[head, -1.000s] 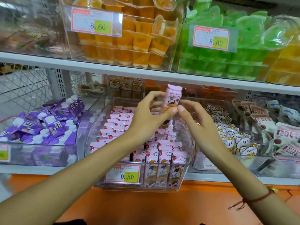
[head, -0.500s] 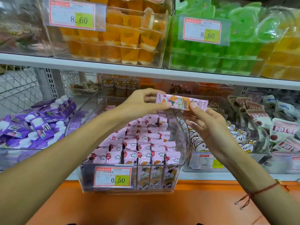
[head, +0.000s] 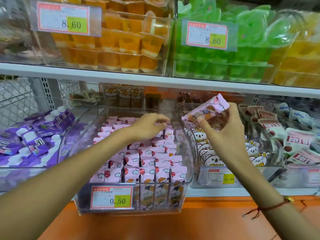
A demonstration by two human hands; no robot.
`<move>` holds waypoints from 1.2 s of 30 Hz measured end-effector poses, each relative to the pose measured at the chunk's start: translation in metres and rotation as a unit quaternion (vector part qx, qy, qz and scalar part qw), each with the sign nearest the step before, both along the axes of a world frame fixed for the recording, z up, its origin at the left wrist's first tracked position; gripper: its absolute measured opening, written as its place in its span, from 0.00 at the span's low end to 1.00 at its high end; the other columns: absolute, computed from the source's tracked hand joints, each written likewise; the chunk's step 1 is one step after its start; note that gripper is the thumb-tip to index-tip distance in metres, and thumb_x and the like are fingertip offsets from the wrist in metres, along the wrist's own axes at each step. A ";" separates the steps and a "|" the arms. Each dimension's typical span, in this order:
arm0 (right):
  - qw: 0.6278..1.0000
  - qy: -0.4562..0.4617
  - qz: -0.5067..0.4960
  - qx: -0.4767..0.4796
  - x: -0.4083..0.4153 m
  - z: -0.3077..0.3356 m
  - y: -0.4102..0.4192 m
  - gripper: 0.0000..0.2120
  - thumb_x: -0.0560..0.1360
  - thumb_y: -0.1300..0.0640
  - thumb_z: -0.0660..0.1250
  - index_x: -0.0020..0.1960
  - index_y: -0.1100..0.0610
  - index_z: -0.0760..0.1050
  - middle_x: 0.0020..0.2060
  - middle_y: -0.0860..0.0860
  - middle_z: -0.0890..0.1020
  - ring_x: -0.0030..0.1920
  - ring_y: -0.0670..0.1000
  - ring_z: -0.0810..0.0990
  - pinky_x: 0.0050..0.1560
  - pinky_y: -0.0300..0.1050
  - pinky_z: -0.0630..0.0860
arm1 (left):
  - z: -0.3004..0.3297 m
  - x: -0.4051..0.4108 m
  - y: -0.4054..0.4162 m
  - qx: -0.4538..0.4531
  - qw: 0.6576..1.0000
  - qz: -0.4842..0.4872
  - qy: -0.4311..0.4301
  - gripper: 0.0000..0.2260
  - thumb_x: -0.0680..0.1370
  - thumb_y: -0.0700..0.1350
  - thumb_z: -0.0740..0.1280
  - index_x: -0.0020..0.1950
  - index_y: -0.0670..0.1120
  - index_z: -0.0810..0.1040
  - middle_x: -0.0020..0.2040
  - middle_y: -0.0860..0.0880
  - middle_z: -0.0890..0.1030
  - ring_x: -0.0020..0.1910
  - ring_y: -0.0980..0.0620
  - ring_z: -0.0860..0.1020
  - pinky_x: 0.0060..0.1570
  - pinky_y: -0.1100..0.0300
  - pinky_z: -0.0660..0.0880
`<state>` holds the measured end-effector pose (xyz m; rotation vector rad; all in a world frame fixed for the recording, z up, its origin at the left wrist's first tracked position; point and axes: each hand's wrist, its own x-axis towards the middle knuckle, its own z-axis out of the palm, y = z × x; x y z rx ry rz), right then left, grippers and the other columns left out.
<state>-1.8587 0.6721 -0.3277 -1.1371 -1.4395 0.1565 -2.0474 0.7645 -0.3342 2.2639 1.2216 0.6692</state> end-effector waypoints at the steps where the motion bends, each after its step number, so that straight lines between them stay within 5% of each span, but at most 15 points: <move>1: 0.999 0.031 0.022 -0.003 0.001 0.000 0.001 0.18 0.71 0.58 0.72 0.55 0.53 0.65 0.39 0.42 0.80 0.42 0.45 0.81 0.47 0.44 0.78 | -0.004 0.003 0.005 0.021 0.999 0.010 0.049 0.15 0.81 0.45 0.59 0.67 0.51 0.73 0.67 0.48 0.73 0.68 0.48 0.66 0.66 0.50 0.65; 5: 0.993 0.084 0.078 -0.016 0.002 0.000 0.004 0.29 0.72 0.64 0.70 0.64 0.51 0.58 0.40 0.46 0.77 0.37 0.44 0.78 0.41 0.34 0.75 | -0.012 0.016 0.014 0.066 0.978 0.000 0.197 0.15 0.81 0.47 0.55 0.62 0.51 0.77 0.64 0.47 0.72 0.65 0.45 0.64 0.62 0.48 0.64; 9: 0.995 0.050 0.072 -0.036 0.001 0.000 0.005 0.26 0.74 0.60 0.69 0.64 0.48 0.57 0.43 0.48 0.80 0.35 0.45 0.78 0.37 0.35 0.75 | -0.021 0.019 0.015 0.086 0.951 -0.007 0.296 0.20 0.82 0.51 0.49 0.63 0.47 0.76 0.61 0.47 0.70 0.60 0.46 0.64 0.59 0.49 0.64; 12: 0.994 0.027 0.087 -0.054 0.000 0.000 0.009 0.24 0.75 0.59 0.68 0.62 0.48 0.57 0.37 0.40 0.81 0.35 0.45 0.80 0.38 0.37 0.77 | -0.026 0.014 0.009 0.085 0.966 -0.002 0.246 0.20 0.82 0.52 0.48 0.62 0.46 0.75 0.64 0.47 0.69 0.62 0.46 0.62 0.61 0.50 0.62; 16: 0.991 -0.022 0.105 -0.078 -0.007 0.005 0.020 0.23 0.74 0.60 0.69 0.60 0.52 0.58 0.45 0.55 0.81 0.43 0.58 0.83 0.48 0.57 0.79 | -0.033 0.003 -0.004 0.041 0.985 -0.009 0.166 0.18 0.83 0.48 0.49 0.64 0.48 0.74 0.65 0.47 0.72 0.64 0.46 0.65 0.59 0.54 0.63; 20: 0.980 -0.151 0.074 -0.106 -0.015 0.011 0.041 0.22 0.72 0.61 0.72 0.58 0.55 0.62 0.42 0.51 0.79 0.38 0.48 0.80 0.40 0.38 0.75 | -0.038 -0.006 -0.017 0.050 0.980 -0.049 0.185 0.18 0.83 0.50 0.49 0.71 0.54 0.67 0.71 0.50 0.68 0.65 0.49 0.63 0.58 0.58 0.61; 24: 0.943 -0.288 0.037 -0.164 -0.017 0.021 0.058 0.21 0.68 0.62 0.75 0.59 0.60 0.72 0.47 0.56 0.82 0.41 0.52 0.77 0.41 0.42 0.71 | -0.036 -0.009 -0.020 0.048 0.980 -0.063 0.182 0.19 0.83 0.50 0.48 0.72 0.52 0.66 0.70 0.51 0.68 0.64 0.51 0.63 0.58 0.60 0.60; 27: 0.922 -0.329 0.020 -0.202 -0.021 0.029 0.067 0.25 0.66 0.57 0.77 0.60 0.60 0.75 0.45 0.52 0.81 0.41 0.48 0.76 0.33 0.35 0.67 | -0.034 -0.010 -0.023 0.051 0.978 -0.066 0.192 0.19 0.83 0.51 0.48 0.73 0.52 0.65 0.71 0.51 0.67 0.65 0.51 0.62 0.60 0.59 0.60; 31: 0.898 -0.391 -0.002 -0.201 -0.030 0.036 0.077 0.27 0.65 0.54 0.78 0.61 0.59 0.76 0.53 0.55 0.82 0.50 0.54 0.80 0.49 0.43 0.74 | -0.034 -0.012 -0.025 0.047 0.978 -0.063 0.195 0.20 0.83 0.51 0.48 0.73 0.52 0.64 0.72 0.52 0.67 0.66 0.50 0.61 0.63 0.57 0.60; 36: 0.832 -0.489 0.034 -0.259 -0.039 0.027 0.081 0.16 0.68 0.55 0.76 0.54 0.56 0.80 0.47 0.53 0.83 0.48 0.53 0.80 0.50 0.47 0.76 | -0.032 -0.014 -0.027 0.035 0.981 -0.064 0.180 0.19 0.83 0.48 0.49 0.73 0.53 0.65 0.69 0.50 0.70 0.64 0.50 0.64 0.62 0.54 0.64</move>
